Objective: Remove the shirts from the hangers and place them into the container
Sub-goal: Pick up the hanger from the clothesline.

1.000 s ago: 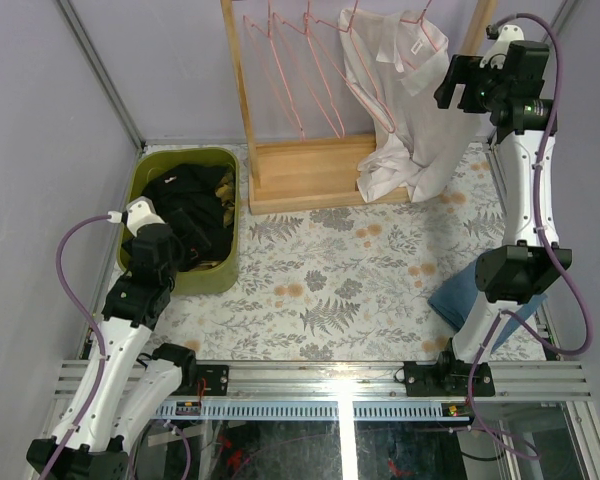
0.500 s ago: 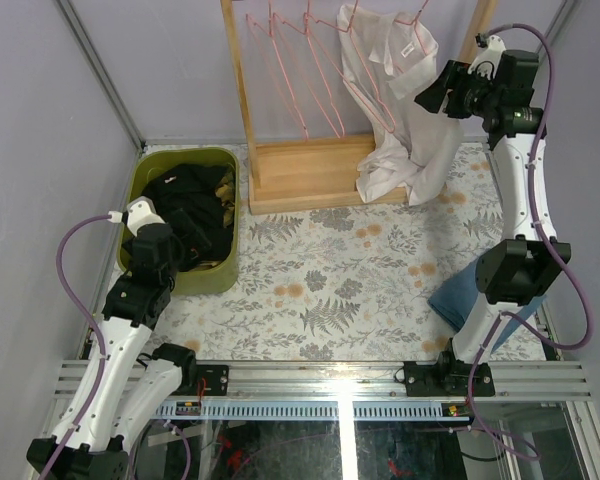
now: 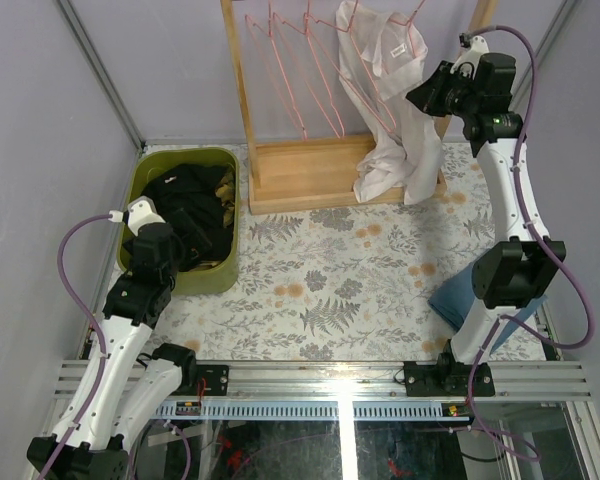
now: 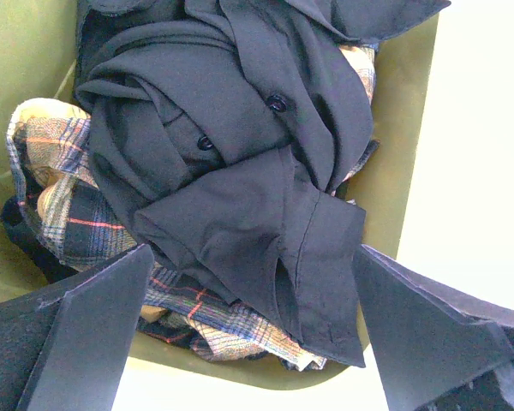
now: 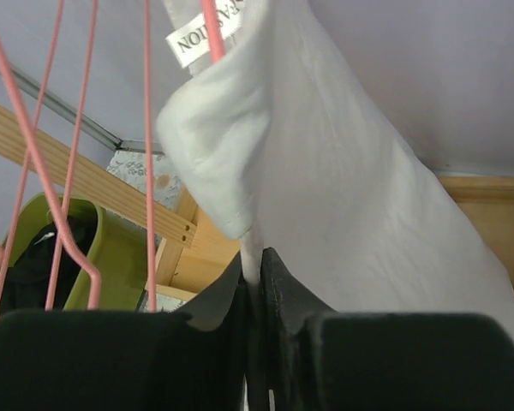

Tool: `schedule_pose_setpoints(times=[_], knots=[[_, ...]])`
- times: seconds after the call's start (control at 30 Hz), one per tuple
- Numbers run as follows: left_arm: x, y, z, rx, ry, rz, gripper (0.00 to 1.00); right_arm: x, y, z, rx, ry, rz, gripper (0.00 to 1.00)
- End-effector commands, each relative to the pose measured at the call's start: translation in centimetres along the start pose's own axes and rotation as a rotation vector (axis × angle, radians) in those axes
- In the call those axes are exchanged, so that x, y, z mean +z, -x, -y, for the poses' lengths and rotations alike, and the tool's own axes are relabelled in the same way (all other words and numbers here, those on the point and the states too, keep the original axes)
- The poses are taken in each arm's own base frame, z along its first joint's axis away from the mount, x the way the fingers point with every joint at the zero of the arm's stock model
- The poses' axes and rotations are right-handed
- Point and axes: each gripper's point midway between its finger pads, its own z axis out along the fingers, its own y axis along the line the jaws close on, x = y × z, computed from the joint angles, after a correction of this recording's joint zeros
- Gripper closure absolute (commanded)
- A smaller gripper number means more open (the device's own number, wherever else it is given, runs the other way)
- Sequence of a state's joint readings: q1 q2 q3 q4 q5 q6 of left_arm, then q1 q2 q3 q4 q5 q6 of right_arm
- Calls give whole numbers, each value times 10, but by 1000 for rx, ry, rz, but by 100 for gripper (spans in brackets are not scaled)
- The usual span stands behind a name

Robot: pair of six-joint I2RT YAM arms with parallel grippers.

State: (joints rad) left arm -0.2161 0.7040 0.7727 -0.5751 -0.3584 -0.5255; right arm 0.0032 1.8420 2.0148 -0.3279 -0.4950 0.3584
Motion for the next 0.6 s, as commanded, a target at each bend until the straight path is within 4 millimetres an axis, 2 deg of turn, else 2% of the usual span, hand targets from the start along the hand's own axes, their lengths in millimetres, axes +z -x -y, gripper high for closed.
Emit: schedule_pose_setpoints(times=[0.0, 0.07, 0.27, 0.57], knots=[[2, 6, 8, -8, -31, 28, 0, -22, 36, -36, -67, 38, 150, 94], [3, 6, 8, -7, -30, 27, 0, -30, 40, -45, -65, 52, 175, 100], [3, 6, 7, -7, -27, 27, 0, -58, 62, -79, -18, 156, 285, 100], [3, 6, 8, -5, -29, 26, 0, -82, 72, -79, -54, 75, 333, 100]])
